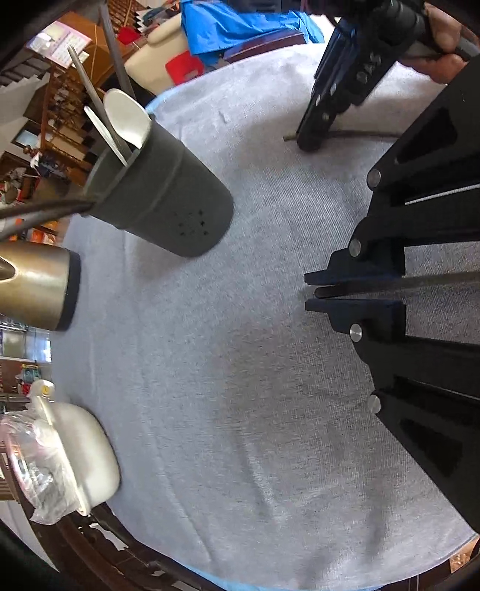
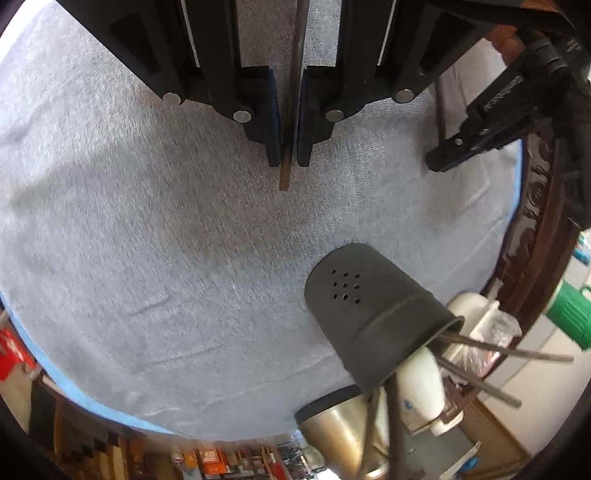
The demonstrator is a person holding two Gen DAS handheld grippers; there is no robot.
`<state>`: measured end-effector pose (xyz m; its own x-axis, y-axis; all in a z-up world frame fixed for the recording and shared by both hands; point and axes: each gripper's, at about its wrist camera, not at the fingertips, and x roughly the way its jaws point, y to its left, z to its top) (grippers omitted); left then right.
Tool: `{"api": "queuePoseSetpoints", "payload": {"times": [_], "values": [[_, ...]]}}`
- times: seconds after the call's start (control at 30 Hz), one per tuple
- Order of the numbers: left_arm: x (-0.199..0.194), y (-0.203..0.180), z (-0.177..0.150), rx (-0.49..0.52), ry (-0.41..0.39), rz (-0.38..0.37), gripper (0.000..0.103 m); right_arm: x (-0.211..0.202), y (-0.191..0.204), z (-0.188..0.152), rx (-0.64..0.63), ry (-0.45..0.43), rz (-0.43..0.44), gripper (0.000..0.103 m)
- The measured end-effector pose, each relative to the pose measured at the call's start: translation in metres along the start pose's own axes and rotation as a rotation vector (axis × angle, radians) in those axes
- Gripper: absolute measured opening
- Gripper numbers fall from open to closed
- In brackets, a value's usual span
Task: Organize utensils
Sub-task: 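Close the left gripper on the other dark chopstick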
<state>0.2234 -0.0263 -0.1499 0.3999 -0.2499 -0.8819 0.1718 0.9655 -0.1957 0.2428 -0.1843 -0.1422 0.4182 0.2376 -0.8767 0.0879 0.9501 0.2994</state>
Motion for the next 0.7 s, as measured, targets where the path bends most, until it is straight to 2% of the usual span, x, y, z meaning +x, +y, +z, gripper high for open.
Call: {"api": "queuePoseSetpoints", "payload": {"times": [0.1, 0.27, 0.63, 0.7], "values": [[-0.018, 0.002, -0.001, 0.014, -0.044, 0.0, 0.007, 0.002, 0.01, 0.0, -0.061, -0.028, -0.021, 0.01], [-0.053, 0.001, -0.008, 0.014, -0.115, -0.002, 0.006, -0.005, 0.009, -0.004, -0.056, -0.061, -0.018, 0.008], [-0.14, 0.0, -0.015, 0.012, -0.332, -0.022, 0.006, -0.075, 0.019, -0.013, -0.06, -0.247, 0.14, 0.007], [-0.154, -0.001, -0.018, 0.024, -0.363, -0.009, 0.006, -0.085, 0.024, -0.015, -0.083, -0.27, 0.13, 0.008]]}}
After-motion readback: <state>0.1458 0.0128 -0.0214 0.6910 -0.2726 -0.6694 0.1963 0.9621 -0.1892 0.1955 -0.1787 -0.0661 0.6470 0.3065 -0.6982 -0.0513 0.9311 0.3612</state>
